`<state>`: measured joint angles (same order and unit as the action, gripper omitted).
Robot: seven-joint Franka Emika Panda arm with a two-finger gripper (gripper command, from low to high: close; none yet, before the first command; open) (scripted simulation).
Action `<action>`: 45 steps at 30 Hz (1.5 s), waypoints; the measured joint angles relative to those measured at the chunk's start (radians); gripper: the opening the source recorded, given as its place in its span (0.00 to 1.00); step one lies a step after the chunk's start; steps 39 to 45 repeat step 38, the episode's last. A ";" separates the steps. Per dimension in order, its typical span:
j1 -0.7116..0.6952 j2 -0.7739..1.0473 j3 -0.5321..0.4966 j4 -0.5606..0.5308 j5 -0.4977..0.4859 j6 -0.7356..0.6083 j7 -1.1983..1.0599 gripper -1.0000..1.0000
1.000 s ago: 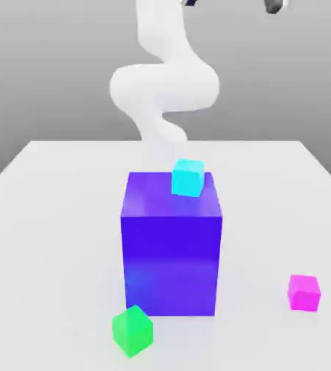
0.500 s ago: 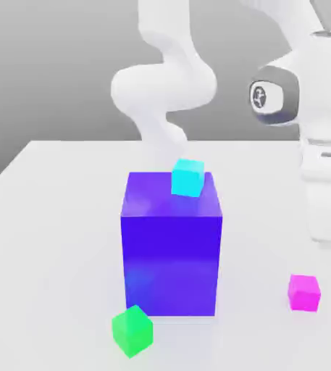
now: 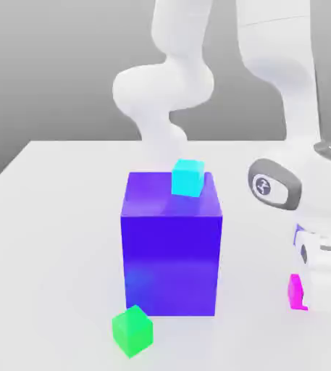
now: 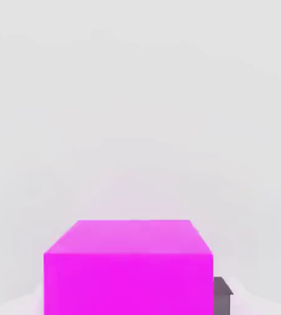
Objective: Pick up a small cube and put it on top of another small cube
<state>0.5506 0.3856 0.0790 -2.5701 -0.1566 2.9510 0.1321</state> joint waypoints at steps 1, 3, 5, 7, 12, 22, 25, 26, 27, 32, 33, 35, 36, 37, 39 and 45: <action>-0.003 -0.012 0.004 -0.003 0.003 -0.010 -0.002 0.00; -0.018 -0.066 0.023 -0.014 0.021 -0.053 -0.016 0.00; -0.033 -0.134 0.044 -0.028 0.050 -0.106 -0.039 0.00; -0.045 -0.195 0.047 -0.032 0.069 -0.157 -0.054 0.00; -0.149 -0.261 -0.085 -0.015 0.093 -0.226 0.065 0.00; -0.484 -0.354 -0.297 -0.022 0.153 -0.320 0.384 0.00; -0.473 -0.280 -0.274 -0.028 0.205 -0.249 0.371 0.00; -0.478 -0.247 -0.265 -0.027 0.223 -0.218 0.359 0.00; -0.485 -0.212 -0.255 -0.026 0.241 -0.185 0.347 0.00; -0.493 -0.180 -0.244 -0.024 0.258 -0.156 0.336 1.00; -0.493 -0.180 -0.244 -0.024 0.258 -0.156 0.336 1.00; -0.495 -0.174 -0.242 -0.024 0.260 -0.150 0.334 1.00; -0.492 -0.197 -0.247 -0.025 0.248 -0.171 0.344 1.00; -0.489 -0.226 -0.253 -0.027 0.232 -0.198 0.355 1.00; -0.488 -0.259 -0.257 -0.029 0.215 -0.228 0.367 1.00; -0.488 -0.259 -0.257 -0.029 0.215 -0.228 0.367 1.00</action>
